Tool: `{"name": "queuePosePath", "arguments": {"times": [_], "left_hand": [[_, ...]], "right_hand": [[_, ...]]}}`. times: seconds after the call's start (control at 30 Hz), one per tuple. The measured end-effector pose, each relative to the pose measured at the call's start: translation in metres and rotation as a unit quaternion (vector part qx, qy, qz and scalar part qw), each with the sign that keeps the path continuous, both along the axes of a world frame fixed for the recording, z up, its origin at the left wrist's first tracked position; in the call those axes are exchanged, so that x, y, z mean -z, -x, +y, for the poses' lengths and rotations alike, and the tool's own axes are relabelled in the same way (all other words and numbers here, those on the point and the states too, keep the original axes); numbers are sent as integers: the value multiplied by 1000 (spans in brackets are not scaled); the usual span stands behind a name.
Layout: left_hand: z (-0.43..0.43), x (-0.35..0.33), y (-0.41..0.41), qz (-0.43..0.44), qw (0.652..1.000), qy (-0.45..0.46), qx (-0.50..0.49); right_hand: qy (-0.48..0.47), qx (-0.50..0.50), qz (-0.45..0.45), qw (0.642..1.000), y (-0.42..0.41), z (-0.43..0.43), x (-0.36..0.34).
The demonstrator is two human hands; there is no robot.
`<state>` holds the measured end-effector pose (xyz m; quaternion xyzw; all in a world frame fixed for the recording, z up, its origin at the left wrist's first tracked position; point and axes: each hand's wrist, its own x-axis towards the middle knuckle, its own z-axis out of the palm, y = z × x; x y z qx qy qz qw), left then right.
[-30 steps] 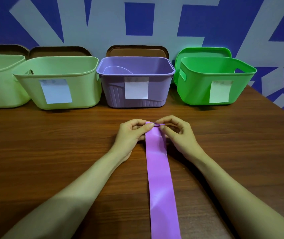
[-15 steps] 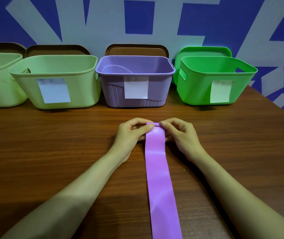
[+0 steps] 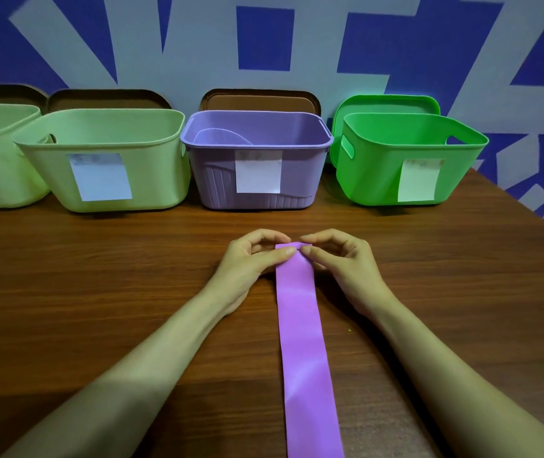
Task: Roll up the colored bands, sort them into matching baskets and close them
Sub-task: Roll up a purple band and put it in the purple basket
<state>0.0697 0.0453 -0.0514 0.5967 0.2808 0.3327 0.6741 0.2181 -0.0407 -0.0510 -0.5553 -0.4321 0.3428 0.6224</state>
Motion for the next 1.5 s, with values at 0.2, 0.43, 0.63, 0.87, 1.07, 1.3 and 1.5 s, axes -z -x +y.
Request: {"name": "queuePosePath", "arguments": {"times": [0.2,0.43,0.63,0.87,1.07,1.3,1.5], "left_hand": [[2,4,-1,-12,999,0,-30],[0,5,-1,-25,998,-41,-51],[-1,6,-2,-6,998,-36,-42],[0,5,-3,31,999,-34,-14],[1,5,-3,23,999,-25,-22],[1,5,-1,22,999,-31,-31],[1,6,-1,1,999,-35,-32]], "right_hand": [[11,-16,3,1000,0,1,2],[43,-33,36,998,1,5,-1],[51,-48,-5,998,-1,5,3],[34,-44,14,998,-2,4,3],[26,-42,-19,999,-2,4,3],[36,-46,-40,997,-2,5,4],[80,-50,-39,995,-4,6,4]]}}
